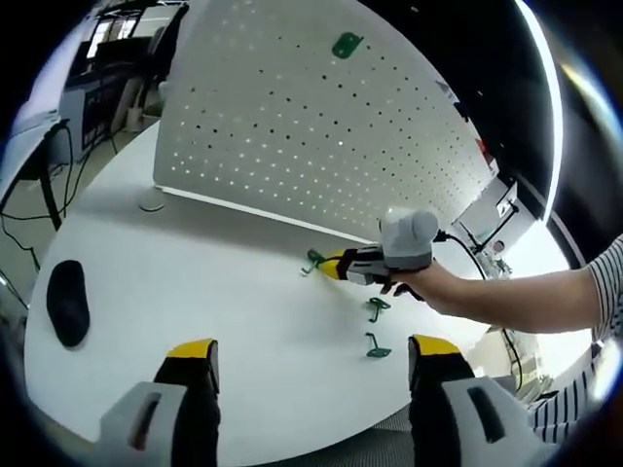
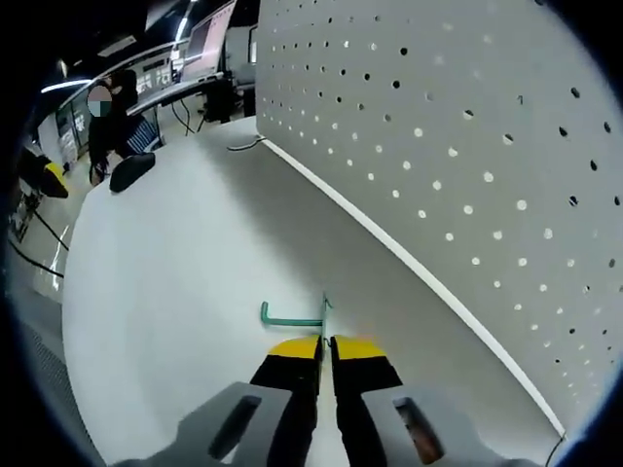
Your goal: Insert the hook assembly into the mounting plate slot until the hook locks in place.
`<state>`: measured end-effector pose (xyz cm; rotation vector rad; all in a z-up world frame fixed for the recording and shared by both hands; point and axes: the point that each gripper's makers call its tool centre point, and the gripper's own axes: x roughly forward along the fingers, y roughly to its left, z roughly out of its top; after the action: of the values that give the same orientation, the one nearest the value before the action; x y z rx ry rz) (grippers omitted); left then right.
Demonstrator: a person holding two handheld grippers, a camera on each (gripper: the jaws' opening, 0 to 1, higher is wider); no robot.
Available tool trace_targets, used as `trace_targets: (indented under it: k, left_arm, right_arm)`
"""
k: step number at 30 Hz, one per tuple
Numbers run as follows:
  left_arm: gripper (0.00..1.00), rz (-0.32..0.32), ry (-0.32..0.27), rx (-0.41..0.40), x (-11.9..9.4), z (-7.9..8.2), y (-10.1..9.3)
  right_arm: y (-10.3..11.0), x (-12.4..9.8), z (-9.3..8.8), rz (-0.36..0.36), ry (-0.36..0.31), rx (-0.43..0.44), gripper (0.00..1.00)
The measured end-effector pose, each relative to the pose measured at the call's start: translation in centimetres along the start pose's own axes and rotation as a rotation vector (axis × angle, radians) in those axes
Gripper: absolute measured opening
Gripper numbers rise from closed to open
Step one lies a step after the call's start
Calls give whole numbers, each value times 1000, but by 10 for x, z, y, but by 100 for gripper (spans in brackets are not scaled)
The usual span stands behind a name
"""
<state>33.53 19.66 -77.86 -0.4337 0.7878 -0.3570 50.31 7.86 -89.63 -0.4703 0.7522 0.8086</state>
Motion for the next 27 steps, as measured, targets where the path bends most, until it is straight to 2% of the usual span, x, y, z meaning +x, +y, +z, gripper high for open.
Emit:
trace_targets:
  k: [2,4,12,13,15,21,27]
  left_arm:
    - [82,-3,-1,2,0,0,-2]
    - [82,-5,-3,2,0,1,-3]
    - [82,-12,-13,8,-2,4,-6]
    - [82,-13,-17,10,-3,6,-7]
    - [82,-15,-25,14,-5,9,-9]
    - [81,-30,-43,29,-7,14,-18]
    - [81,-47,-59,45,-7,19,-27]
  right_arm:
    - [0,-3,0,1,-3,2,1]
    - [2,-8,7,2,-40,29,1]
    - [-3,-21,20,-19,-70,30,1]
    - [-3,-26,25,-14,-95,79,1]
    - [-6,-34,34,-22,-140,102,1]
    - [-5,-51,38,-39,-146,85,1]
    - [-9,-74,39,-63,-167,115,1]
